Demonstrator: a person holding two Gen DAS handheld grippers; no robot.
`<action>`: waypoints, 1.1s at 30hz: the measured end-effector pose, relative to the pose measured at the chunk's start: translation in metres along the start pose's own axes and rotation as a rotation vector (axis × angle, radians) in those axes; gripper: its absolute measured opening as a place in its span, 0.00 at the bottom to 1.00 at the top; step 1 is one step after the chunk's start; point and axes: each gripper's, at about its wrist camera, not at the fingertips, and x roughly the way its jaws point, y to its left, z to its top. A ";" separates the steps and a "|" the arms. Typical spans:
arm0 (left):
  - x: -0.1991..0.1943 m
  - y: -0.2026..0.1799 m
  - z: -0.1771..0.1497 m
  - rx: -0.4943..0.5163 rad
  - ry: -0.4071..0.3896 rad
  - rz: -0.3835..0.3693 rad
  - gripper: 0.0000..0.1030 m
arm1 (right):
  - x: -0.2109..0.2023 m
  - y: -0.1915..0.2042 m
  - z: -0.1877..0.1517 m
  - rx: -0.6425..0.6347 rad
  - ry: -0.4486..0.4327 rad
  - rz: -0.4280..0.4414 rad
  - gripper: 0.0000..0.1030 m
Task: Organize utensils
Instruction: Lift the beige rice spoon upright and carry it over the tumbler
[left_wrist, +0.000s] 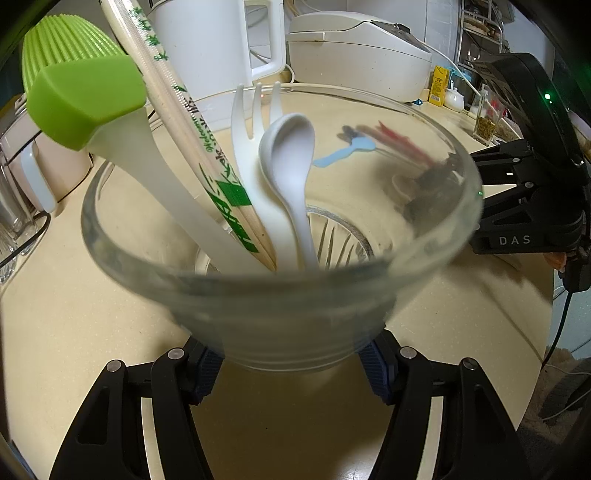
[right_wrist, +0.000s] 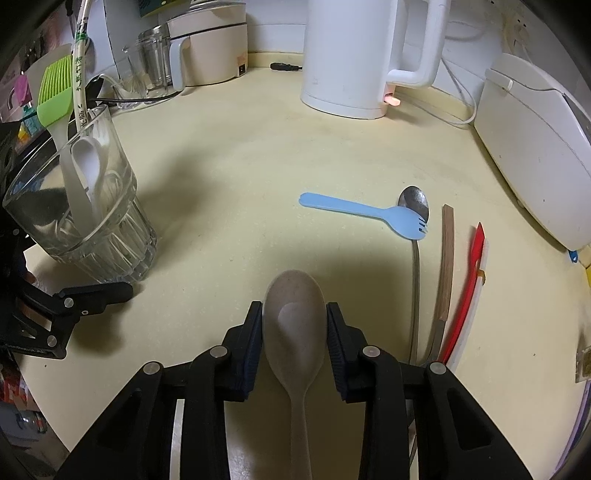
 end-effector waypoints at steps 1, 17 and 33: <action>0.000 0.000 0.000 0.000 0.000 0.000 0.68 | 0.000 0.000 0.000 0.003 -0.001 0.001 0.32; 0.000 0.001 -0.001 -0.003 0.001 -0.003 0.68 | 0.000 0.000 -0.001 0.033 -0.008 -0.008 0.32; -0.001 0.001 -0.001 0.001 0.000 0.002 0.68 | -0.001 -0.001 -0.003 0.045 -0.015 -0.013 0.32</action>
